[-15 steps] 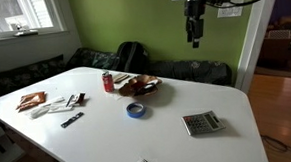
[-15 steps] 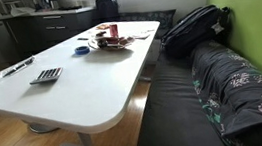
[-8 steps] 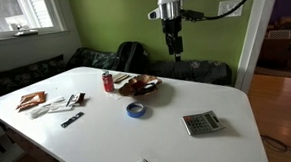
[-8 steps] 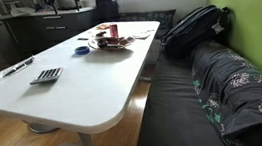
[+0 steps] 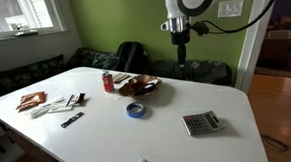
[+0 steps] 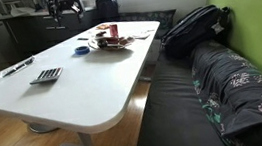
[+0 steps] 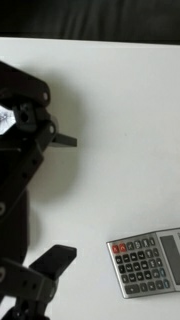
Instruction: Pick up the blue masking tape and put it in the brown bowl
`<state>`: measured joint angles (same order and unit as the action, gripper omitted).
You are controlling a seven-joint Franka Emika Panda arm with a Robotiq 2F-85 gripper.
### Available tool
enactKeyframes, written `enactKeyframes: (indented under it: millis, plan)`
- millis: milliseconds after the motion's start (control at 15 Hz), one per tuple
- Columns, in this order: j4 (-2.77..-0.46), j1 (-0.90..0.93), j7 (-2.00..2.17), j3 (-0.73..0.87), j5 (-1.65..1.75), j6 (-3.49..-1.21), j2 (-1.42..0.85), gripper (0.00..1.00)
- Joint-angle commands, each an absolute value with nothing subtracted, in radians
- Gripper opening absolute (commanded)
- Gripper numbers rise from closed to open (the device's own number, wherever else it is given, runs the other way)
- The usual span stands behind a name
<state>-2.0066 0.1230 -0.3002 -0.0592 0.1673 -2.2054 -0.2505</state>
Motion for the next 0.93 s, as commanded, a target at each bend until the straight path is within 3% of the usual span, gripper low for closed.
enactKeyframes:
  millis: [0,467,867]
  plan:
    - [-2.021,0.158,-0.033,-0.075,0.172,-2.292,-0.328,1.0]
    - [-1.888,0.301,0.462,-0.032,0.217,-2.318,-0.459,1.0]
    - [-1.885,0.302,0.525,-0.024,0.179,-2.343,-0.464,1.0]
